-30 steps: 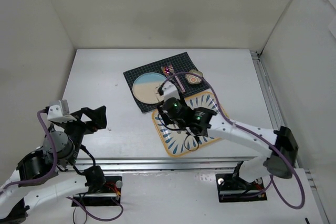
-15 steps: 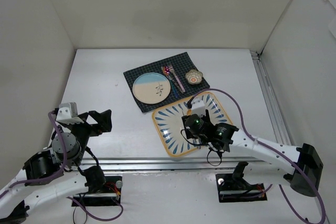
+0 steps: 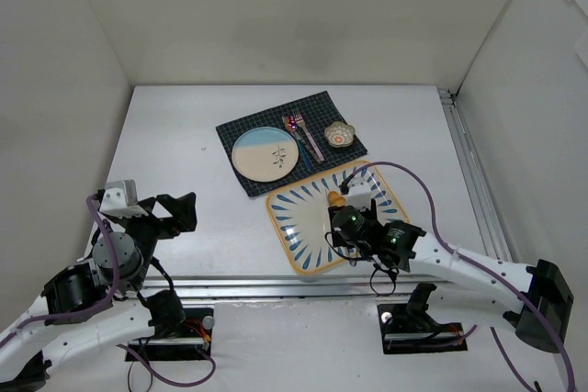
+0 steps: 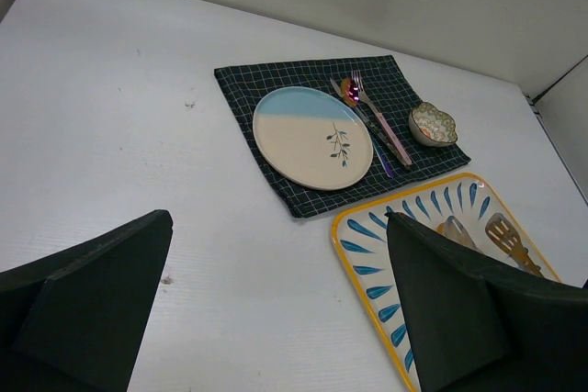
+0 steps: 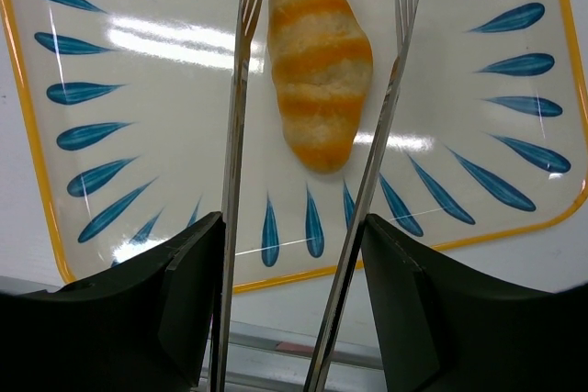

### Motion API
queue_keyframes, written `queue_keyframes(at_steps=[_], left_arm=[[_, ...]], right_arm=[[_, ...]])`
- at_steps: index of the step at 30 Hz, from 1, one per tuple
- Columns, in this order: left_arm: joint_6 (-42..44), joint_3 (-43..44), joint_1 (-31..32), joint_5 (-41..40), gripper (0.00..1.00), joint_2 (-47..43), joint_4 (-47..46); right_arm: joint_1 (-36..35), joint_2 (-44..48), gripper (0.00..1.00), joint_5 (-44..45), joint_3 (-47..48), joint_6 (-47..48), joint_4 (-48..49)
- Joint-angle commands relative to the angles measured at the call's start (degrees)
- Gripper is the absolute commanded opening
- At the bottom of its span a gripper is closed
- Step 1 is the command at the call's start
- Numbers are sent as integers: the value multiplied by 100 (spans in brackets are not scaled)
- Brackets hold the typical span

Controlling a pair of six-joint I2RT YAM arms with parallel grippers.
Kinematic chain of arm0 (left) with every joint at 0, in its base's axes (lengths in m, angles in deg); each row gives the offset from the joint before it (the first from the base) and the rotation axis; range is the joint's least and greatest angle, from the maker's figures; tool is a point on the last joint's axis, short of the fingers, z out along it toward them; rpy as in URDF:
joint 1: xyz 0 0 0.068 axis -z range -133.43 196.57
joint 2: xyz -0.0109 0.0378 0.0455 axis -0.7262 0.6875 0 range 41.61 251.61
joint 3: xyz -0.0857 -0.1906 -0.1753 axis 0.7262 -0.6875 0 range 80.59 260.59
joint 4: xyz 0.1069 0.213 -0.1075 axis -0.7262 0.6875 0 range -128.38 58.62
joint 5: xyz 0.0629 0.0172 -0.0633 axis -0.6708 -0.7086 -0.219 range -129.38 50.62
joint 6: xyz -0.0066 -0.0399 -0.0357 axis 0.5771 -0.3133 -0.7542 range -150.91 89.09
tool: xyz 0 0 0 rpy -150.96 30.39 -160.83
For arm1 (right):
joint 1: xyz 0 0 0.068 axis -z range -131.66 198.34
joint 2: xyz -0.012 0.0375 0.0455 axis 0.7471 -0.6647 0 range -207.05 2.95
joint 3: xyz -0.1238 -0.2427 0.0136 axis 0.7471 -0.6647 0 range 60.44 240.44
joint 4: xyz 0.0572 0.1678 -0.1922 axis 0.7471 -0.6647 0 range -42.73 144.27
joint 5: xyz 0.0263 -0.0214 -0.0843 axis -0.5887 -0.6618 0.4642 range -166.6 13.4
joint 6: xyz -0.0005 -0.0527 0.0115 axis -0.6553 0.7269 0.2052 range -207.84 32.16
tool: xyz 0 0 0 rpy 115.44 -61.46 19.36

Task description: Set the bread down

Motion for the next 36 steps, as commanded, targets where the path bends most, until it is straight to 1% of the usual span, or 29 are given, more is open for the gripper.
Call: queue_keyframes(at_steps=[1,6,11,21,23,24,25,27,28,29,30,36], left_arm=[[95,21,36,7,99,58,-373],[104,-6,36,7,99,23,-373],[113,-32,36,-1,100,-29,-356],[95,-59,97,-54,99,-188,-373],[95,-85,97,-45,99,-214,-364],[86,-85,97,-54,99,-232,-373],[86,-85,97,-54,99,-232,-373],[86,-85,97,-54,100,-223,-373],[86,-85,97,-54,99,-214,-373],[95,-85,97,-54,99,-206,-390],[95,-85,97,-54,99,-197,-382],[95,-103,97,-63,99,-126,-399]], right_arm=[[54,-52,57,151,12,-218,247],[54,-43,58,142,-32,-288,239],[63,-219,58,-60,-23,-306,239],[-87,-316,59,-174,-59,-411,238],[-78,-430,53,-201,-50,-394,239],[-95,-491,47,-218,-32,-376,239],[-104,-518,44,-218,-15,-376,239],[-104,-474,38,-253,-6,-376,239],[-104,-431,33,-245,-14,-359,247],[-122,-387,31,-245,-23,-359,230],[-148,-291,29,-245,-6,-341,238],[-289,132,32,-96,196,-219,230]])
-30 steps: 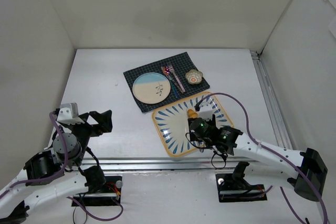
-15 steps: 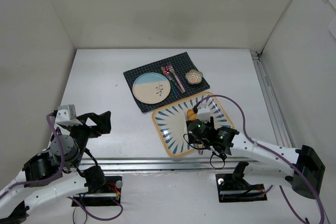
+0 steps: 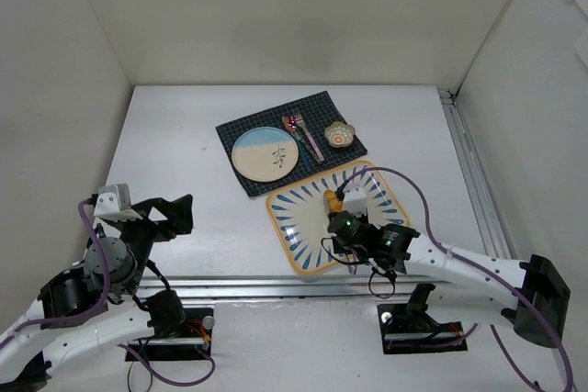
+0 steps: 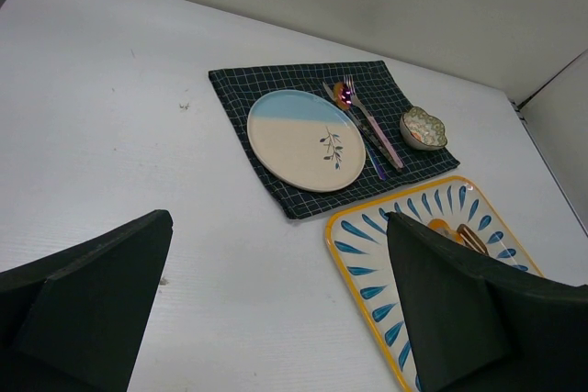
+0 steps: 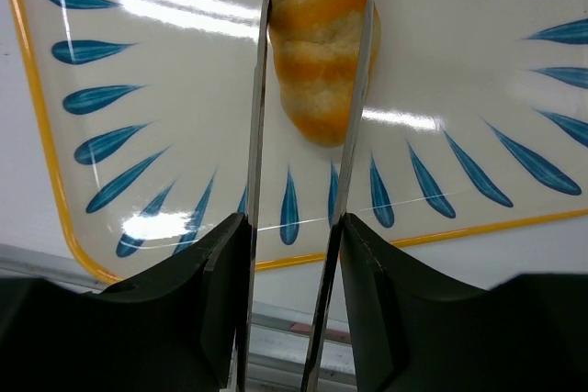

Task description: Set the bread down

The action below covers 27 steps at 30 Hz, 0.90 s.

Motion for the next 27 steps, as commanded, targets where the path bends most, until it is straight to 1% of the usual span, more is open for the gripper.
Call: queue_keyframes(at_steps=[1,6,9,10,12,13,15,16,18,19,22,24,25,27], left_arm=[[91,0,34,-54,99,175,-395],[100,-35,34,-98,99,246,-439],[135,-26,34,-116,99,316,-465],[135,-26,34,-107,100,351,-465],[117,-26,34,-124,99,369,-448],[117,-26,34,-125,100,386,-448],[143,-44,34,-142,99,386,-465],[152,-44,34,-151,99,395,-474],[161,-53,34,-177,99,412,-483],[152,-53,34,-195,100,413,-483],[135,-70,34,-230,99,386,-457],[126,-88,34,-256,99,351,-439],[126,-96,34,-256,99,342,-448],[117,-123,34,-248,99,316,-457]], right_arm=[[-90,342,32,182,434,103,252],[-99,352,33,279,988,427,252],[-99,-52,33,270,1655,762,260],[-90,-192,33,279,2066,867,252],[-99,-684,34,244,2507,1201,278],[-99,-869,34,235,2936,1341,278],[-90,-1457,36,148,3368,1719,313],[-99,-1868,36,95,3788,1869,331],[-107,-2248,38,42,4351,2186,322],[-81,-2607,38,24,4538,2282,331],[24,-3302,41,-160,5197,2590,340],[173,-3637,43,-327,5583,2766,348],[243,-3944,43,-353,5707,2819,348],[410,-4244,40,-564,6006,2942,357]])
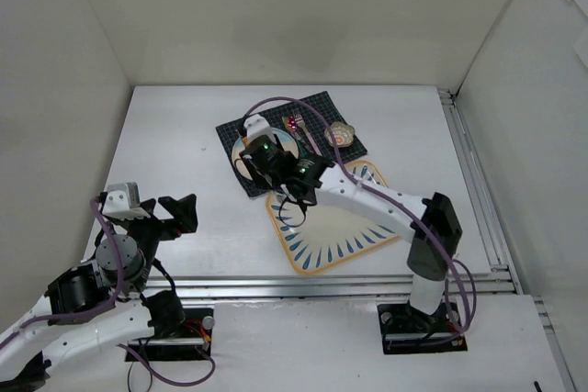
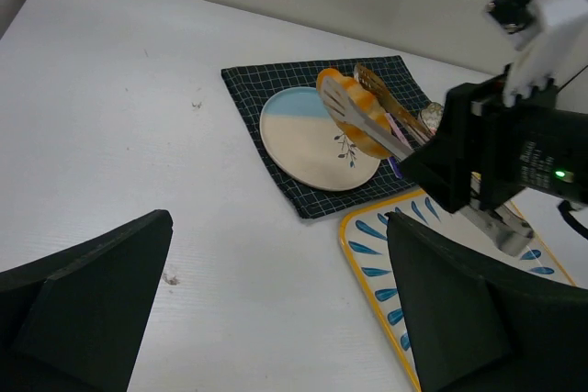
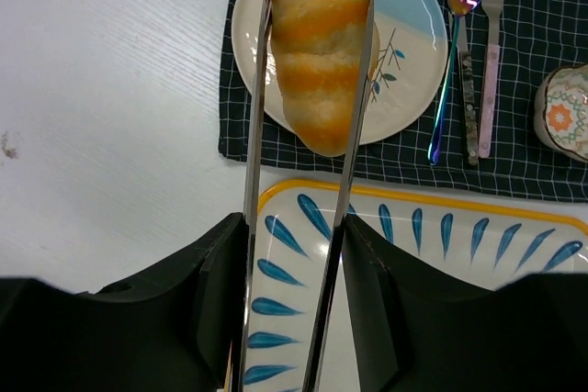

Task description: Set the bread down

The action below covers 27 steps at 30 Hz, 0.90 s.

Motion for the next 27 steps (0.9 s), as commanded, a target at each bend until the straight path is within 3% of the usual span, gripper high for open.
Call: queue_keyframes(at_steps=[1,6,27], left_arm=[[43,-27,30,-116,100,121,-341],[34,-27,30,-143,99,148,-332],[34,-27,30,-196,100,271,-288]], right_arm=[[345,-487,39,-276,624,453,274],[644,-1069,42,-593,1011,558,283],[1040,-1879,47,-997,1187,611,441]])
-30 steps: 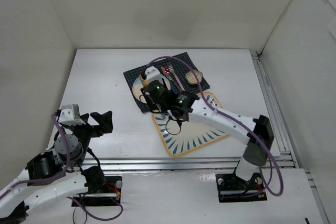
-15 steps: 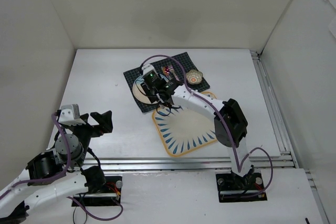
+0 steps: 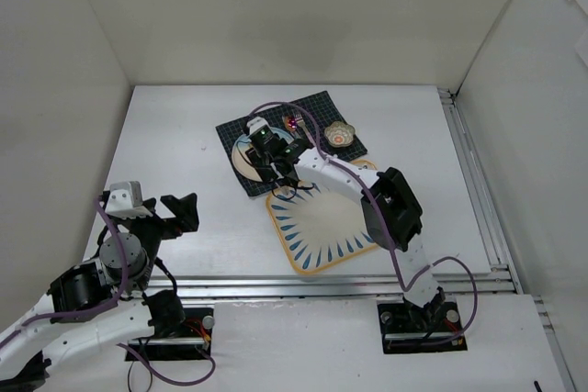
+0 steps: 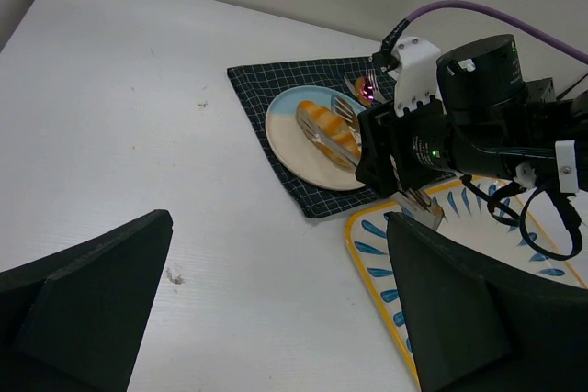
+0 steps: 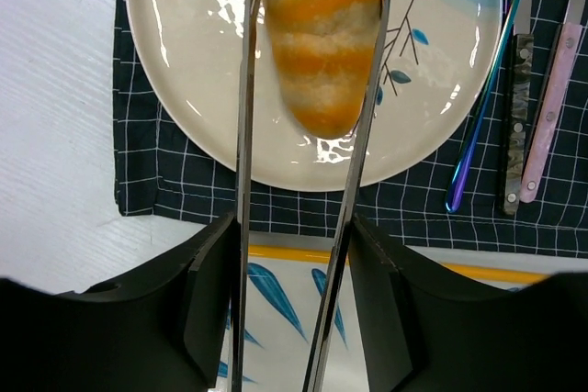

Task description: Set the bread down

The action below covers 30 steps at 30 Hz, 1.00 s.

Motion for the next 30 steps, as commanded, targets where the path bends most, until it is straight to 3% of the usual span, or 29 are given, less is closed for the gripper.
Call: queue_keyframes(at_steps=[1,5,22,30], left_arm=[[34,-7,30,-117,99,196,-290],[34,-7,30,-117,99,197,-290],[25,2,30,-143,99,276,-273],[-1,-16,30,-178,99,197,-264]], right_arm=[[30,176,49,-5,289,8,347],[30,325,57,101,218,-10,356],[-277,1221,56,856,-54,-80,549],[-857,1284,56,339,-89,-518,926]])
